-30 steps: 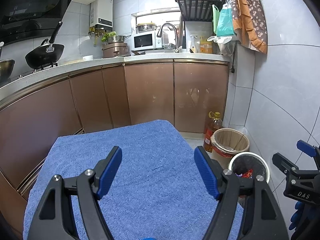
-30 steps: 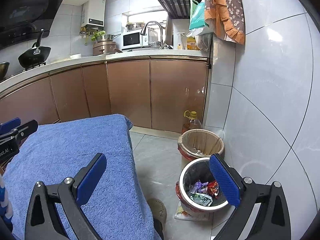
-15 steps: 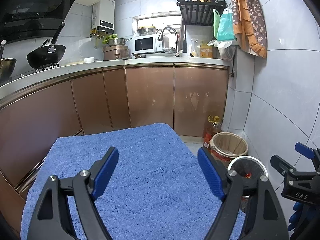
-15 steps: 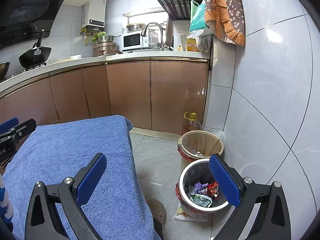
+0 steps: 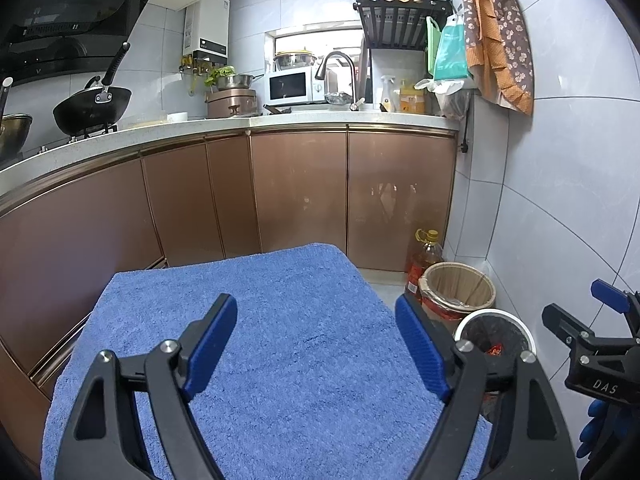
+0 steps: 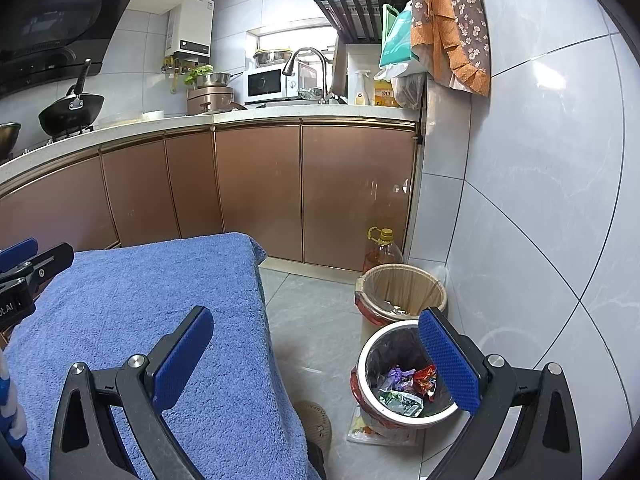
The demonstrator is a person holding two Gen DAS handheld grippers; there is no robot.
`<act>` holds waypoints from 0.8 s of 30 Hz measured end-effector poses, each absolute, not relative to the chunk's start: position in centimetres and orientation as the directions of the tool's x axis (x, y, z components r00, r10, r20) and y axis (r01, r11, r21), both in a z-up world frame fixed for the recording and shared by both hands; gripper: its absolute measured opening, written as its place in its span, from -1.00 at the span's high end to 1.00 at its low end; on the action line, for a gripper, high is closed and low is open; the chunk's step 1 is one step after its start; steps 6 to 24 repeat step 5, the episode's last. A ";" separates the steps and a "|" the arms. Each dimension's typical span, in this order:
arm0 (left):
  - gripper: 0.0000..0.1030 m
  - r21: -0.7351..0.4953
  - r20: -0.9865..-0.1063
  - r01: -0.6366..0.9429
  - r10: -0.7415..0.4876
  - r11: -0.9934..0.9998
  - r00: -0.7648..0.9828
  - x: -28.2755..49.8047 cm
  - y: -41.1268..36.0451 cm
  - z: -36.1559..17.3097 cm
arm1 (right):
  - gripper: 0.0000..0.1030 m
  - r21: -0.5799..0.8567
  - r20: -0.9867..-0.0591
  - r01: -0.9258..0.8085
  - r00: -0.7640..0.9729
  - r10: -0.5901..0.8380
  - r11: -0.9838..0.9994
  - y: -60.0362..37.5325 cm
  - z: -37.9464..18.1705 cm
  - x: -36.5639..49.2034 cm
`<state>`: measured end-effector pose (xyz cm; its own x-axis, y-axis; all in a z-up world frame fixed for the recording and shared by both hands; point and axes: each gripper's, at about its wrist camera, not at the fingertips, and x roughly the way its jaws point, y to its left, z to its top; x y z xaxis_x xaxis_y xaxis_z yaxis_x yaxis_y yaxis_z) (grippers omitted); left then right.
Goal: Collect trash
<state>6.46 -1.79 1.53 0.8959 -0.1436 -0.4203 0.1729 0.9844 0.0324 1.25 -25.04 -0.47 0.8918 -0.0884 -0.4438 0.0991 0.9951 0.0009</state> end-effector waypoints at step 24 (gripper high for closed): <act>-0.56 0.034 -0.426 0.173 -0.142 0.984 0.893 6.5 -1.8 1.5 | -1.00 0.001 -0.442 0.100 0.893 -0.089 0.995 -25.1 -0.4 1.3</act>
